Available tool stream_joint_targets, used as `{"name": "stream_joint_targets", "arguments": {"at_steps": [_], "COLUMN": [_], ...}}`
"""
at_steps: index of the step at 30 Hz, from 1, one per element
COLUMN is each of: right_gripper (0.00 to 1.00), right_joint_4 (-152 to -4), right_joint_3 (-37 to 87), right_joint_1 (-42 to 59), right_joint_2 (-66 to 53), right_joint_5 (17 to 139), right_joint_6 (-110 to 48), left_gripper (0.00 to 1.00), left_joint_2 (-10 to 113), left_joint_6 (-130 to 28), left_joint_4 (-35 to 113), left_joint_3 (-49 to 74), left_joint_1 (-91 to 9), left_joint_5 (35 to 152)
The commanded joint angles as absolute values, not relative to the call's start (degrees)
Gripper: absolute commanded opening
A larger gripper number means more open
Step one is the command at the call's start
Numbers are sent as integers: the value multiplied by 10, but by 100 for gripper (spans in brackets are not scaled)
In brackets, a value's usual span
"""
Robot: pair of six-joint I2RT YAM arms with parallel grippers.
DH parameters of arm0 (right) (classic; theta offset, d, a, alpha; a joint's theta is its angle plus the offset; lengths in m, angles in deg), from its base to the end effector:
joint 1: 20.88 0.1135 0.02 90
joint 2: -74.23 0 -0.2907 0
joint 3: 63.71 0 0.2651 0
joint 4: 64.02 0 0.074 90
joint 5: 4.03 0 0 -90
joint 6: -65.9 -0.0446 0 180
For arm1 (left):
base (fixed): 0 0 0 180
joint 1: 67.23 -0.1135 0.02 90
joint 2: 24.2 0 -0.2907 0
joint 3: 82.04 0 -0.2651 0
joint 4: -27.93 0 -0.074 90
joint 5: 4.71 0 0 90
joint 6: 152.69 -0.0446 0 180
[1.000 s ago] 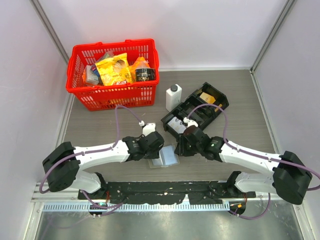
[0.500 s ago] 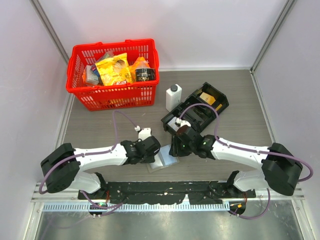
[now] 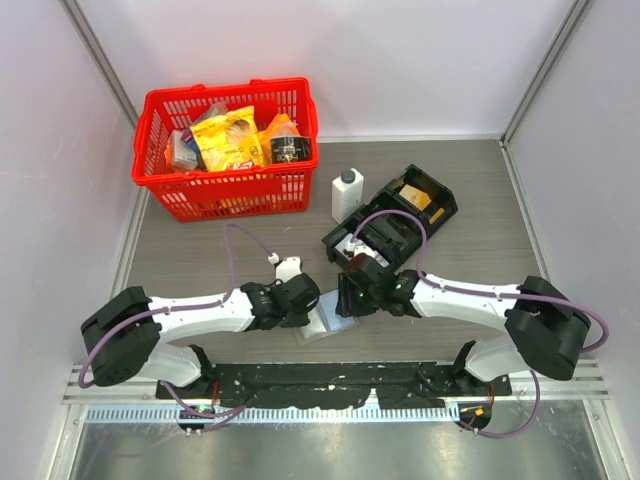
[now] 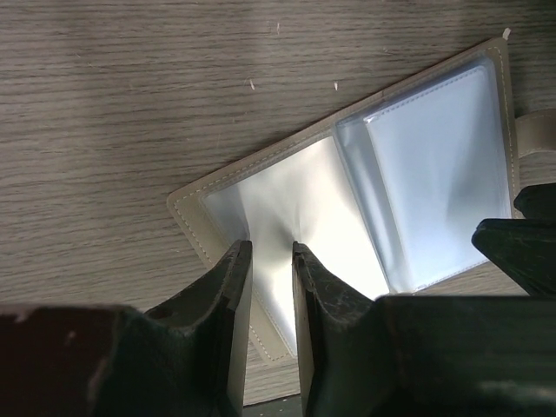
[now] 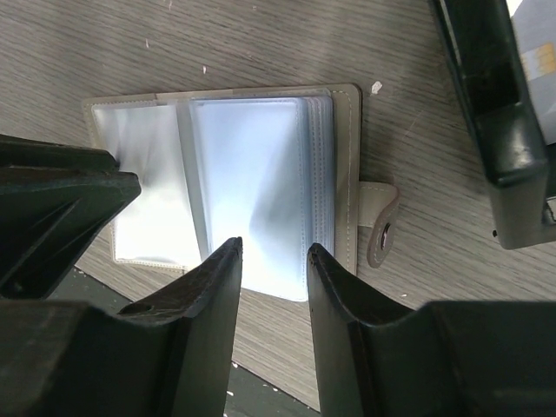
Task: Take the credit cards out of the card holder
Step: Remove the credit card from the card holder.
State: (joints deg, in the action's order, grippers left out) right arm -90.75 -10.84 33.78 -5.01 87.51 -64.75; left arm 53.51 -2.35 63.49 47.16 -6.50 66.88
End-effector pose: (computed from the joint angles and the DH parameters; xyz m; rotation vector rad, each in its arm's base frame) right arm 0.1597 0.2232 0.1865 -0.3078 2.6016 0.6223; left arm 0.1337 -0.2097 0.1744 -0.0947 2.6097 -0.3485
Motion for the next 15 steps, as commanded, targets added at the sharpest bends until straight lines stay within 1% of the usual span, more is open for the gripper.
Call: {"name": "stream_joint_targets", "arguments": {"at_steps": [1,14,15], "right_gripper": [41,40,40], "right_joint_4": [-884,-879,-878], "right_joint_3": [-91,-82,-82], "right_joint_1": [341,348,348], "right_joint_2": [-58,-61,-60], "right_joint_5": [880,869,848], "right_joint_6": [-642,-644,-644], "left_gripper": [28,28,27], "left_joint_2": [529,535,535], "left_joint_6": [-16,-15,-16], "left_joint_4": [611,599,598], "left_joint_3": [475,477,477], "left_joint_1": [-64,-63,-64], "left_joint_5": [664,674,674]}}
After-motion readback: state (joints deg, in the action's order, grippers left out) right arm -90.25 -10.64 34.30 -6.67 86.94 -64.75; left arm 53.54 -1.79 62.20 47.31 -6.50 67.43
